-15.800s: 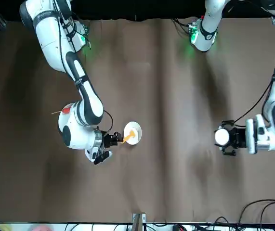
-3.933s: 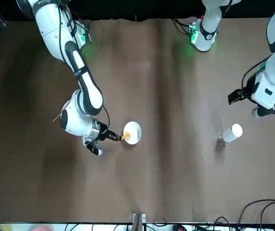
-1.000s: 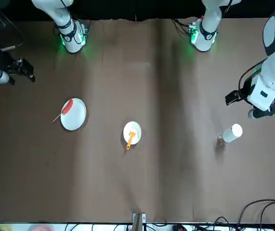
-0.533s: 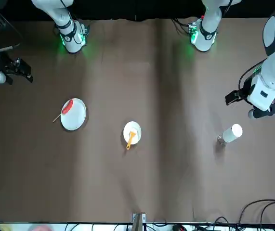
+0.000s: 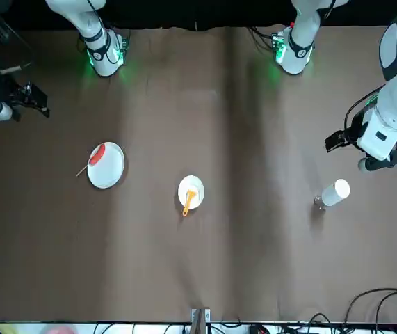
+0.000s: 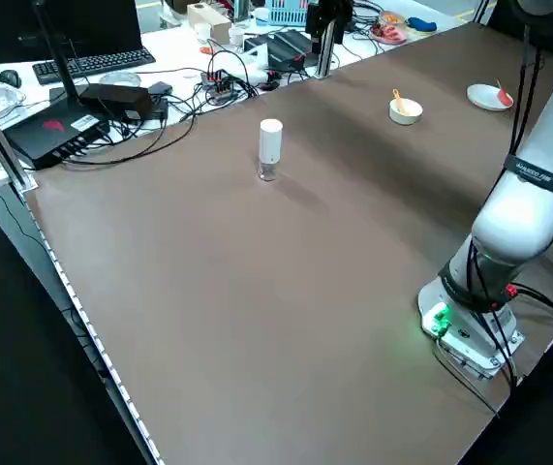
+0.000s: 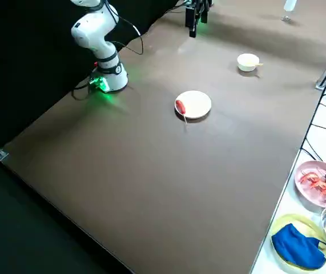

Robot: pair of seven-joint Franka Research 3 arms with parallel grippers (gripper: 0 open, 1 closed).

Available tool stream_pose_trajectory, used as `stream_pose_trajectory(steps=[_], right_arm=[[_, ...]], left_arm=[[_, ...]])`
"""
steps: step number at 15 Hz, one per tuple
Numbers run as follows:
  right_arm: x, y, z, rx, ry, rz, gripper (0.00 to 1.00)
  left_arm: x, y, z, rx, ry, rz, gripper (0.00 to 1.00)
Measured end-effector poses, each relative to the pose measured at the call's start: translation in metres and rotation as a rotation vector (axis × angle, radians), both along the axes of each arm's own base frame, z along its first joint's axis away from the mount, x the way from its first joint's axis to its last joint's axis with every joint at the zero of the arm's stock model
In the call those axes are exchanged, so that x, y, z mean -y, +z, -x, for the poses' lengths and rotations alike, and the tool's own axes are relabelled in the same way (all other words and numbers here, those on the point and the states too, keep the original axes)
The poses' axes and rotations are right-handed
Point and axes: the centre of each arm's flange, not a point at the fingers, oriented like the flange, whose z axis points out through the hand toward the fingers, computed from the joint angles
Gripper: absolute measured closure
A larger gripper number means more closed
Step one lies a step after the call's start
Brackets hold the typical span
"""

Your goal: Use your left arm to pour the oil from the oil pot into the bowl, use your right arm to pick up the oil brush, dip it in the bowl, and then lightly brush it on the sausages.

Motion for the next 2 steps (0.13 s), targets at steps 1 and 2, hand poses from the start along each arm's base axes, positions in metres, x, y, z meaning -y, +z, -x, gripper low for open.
stream_pose_trajectory(steps=[1,2], right_arm=[[-0.0002,0.0001,-0.0001,0.001,0.0,0.0,0.0],[-0.0007,0.0002,-0.0001,0.002,0.001,0.0,0.0]], left_arm=[[0.0,0.0,0.0,0.0,-0.001,0.0,0.0],[0.0,0.0,0.0,0.0,-0.003,0.0,0.0]])
